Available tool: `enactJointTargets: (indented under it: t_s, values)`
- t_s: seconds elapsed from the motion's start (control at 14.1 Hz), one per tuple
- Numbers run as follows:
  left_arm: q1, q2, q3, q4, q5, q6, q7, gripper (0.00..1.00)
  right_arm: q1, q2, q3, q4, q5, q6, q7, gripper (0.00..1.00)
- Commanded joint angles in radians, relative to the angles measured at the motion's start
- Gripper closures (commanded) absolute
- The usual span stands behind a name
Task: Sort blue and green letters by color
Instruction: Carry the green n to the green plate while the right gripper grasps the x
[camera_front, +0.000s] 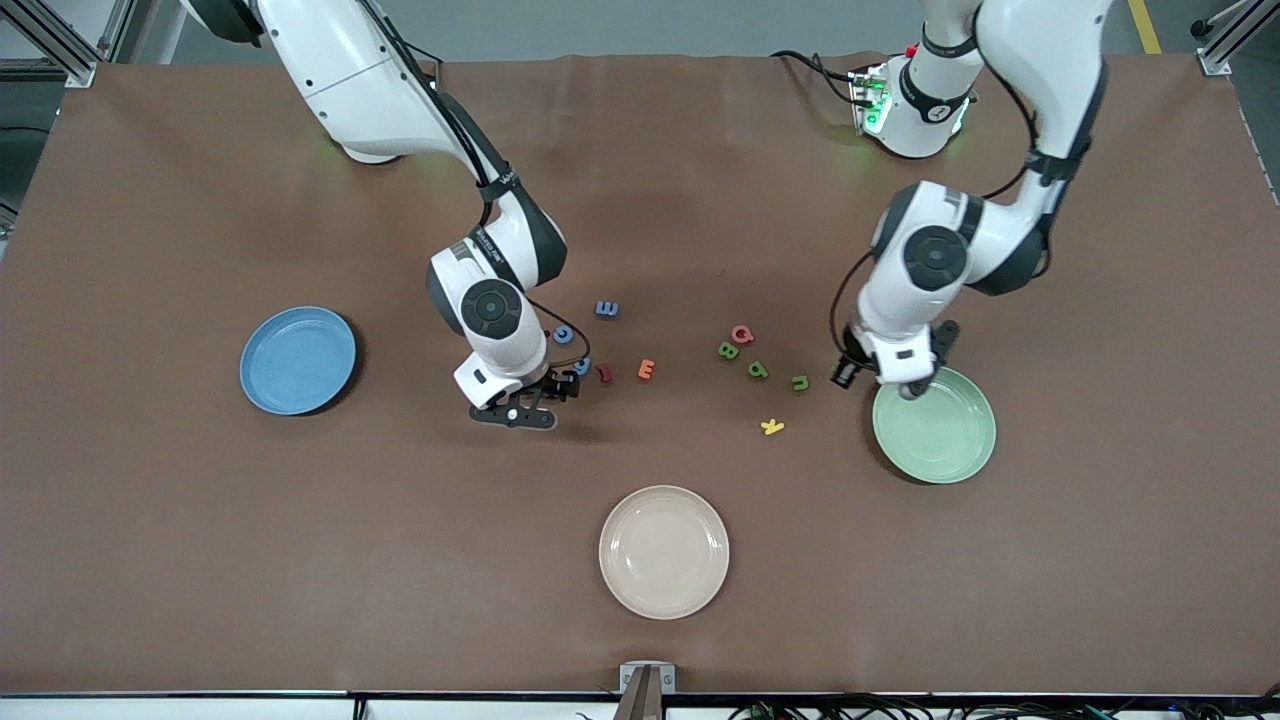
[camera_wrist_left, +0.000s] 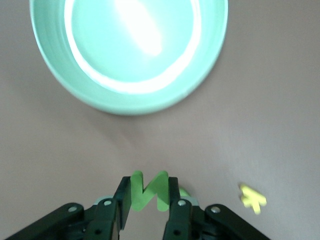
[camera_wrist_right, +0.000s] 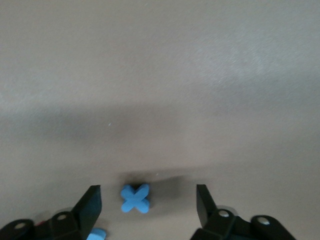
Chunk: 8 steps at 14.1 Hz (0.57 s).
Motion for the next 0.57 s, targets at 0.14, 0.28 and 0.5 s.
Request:
enactJointTargets:
  t_s: [0.14, 0.28, 0.5]
  values:
    - [0.141, 0.065, -0.004, 0.069, 0.016, -0.005, 0.253, 1.0, 0.023, 0.021, -0.012, 0.004, -0.055, 0.001, 0.046, 0.22]
    - [0.19, 0.105, -0.004, 0.103, 0.016, -0.002, 0.355, 0.98, 0.025, 0.026, -0.012, 0.004, -0.055, 0.001, 0.047, 0.22]
    - [0.241, 0.159, -0.002, 0.138, 0.017, -0.002, 0.465, 0.76, 0.025, 0.034, -0.01, 0.003, -0.055, 0.015, 0.047, 0.24]
